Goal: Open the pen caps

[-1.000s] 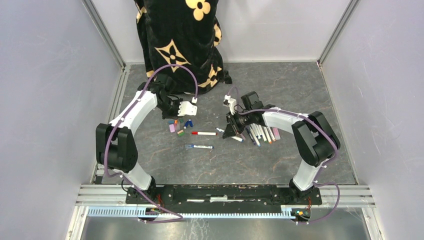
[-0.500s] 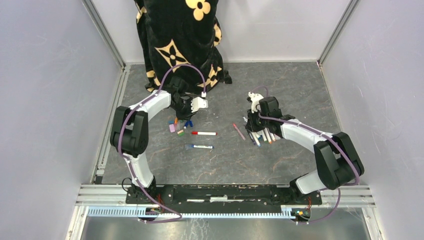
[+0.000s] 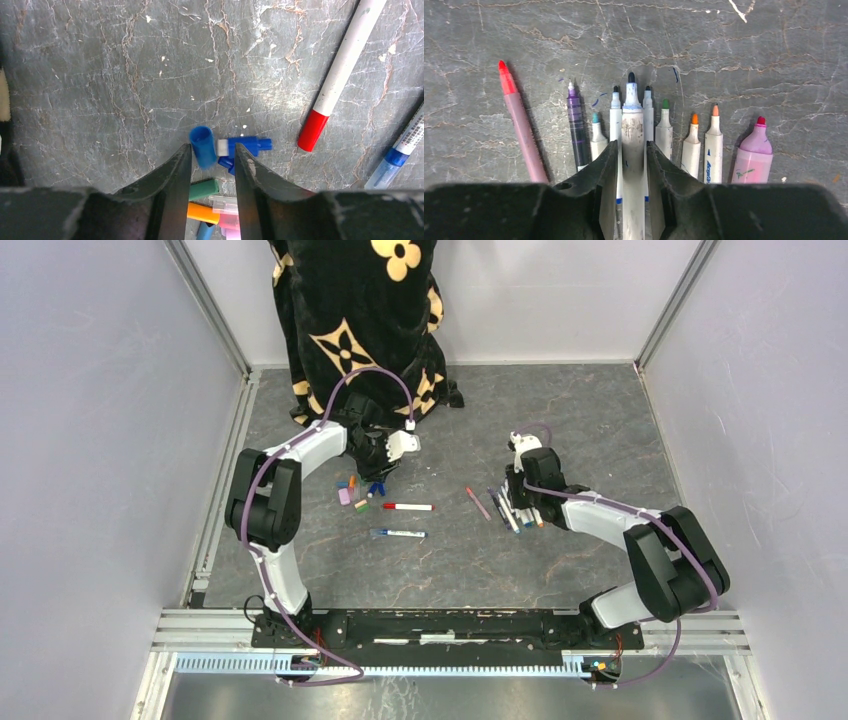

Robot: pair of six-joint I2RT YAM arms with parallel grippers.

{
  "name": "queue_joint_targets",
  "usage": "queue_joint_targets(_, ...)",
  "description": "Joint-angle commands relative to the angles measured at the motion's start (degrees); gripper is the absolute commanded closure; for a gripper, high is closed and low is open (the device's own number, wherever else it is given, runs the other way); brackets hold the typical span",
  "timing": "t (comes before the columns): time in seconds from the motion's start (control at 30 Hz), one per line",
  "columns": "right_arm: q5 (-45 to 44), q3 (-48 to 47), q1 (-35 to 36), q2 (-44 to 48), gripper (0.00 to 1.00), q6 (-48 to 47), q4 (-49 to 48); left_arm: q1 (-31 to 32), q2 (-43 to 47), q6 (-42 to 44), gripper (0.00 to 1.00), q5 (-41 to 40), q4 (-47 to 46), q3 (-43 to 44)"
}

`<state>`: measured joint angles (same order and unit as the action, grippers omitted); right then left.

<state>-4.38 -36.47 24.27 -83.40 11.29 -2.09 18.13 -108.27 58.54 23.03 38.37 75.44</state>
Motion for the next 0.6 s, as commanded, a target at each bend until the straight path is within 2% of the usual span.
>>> queue_joint_targets(0.0,-3.2,0.9,0.0,1.3,0.67,0.1,-3.2,0.1,1.5,-2.8,0.55,1.6,0.5,2.9)
queue_joint_targets(0.2,-3.1,1.2,0.0,4.0,0.56,-0.3,-2.7,0.1,4.0,-3.8,0.45,1.9,3.6,6.1)
queue_joint_targets(0.27,-3.1,0.9,0.1,5.1,0.55,-0.5,-2.1,0.1,4.8,-4.7,0.36,2.2,4.9,7.7)
queue_joint_targets(0.4,-1.3,0.1,0.1,7.6,0.49,-0.8,-1.8,0.1,6.8,-6.8,0.32,2.8,7.9,11.5)
queue_joint_targets(0.43,-0.2,-0.3,0.2,8.3,0.46,-1.2,-1.8,0.1,7.5,-7.7,0.19,3.1,8.9,12.7)
queue_joint_targets(0.47,1.0,-0.9,0.2,8.7,0.42,-1.7,-1.8,0.1,8.4,-8.0,0.03,3.5,10.1,14.0)
queue_joint_targets(0.53,3.2,-2.2,0.8,9.8,0.27,-3.5,-2.1,0.0,10.3,-9.1,0.0,3.7,12.2,16.4)
queue_joint_targets(0.57,4.2,-2.8,1.1,10.4,0.05,-4.3,-2.4,0.1,11.0,-9.4,0.0,3.7,13.2,17.8)
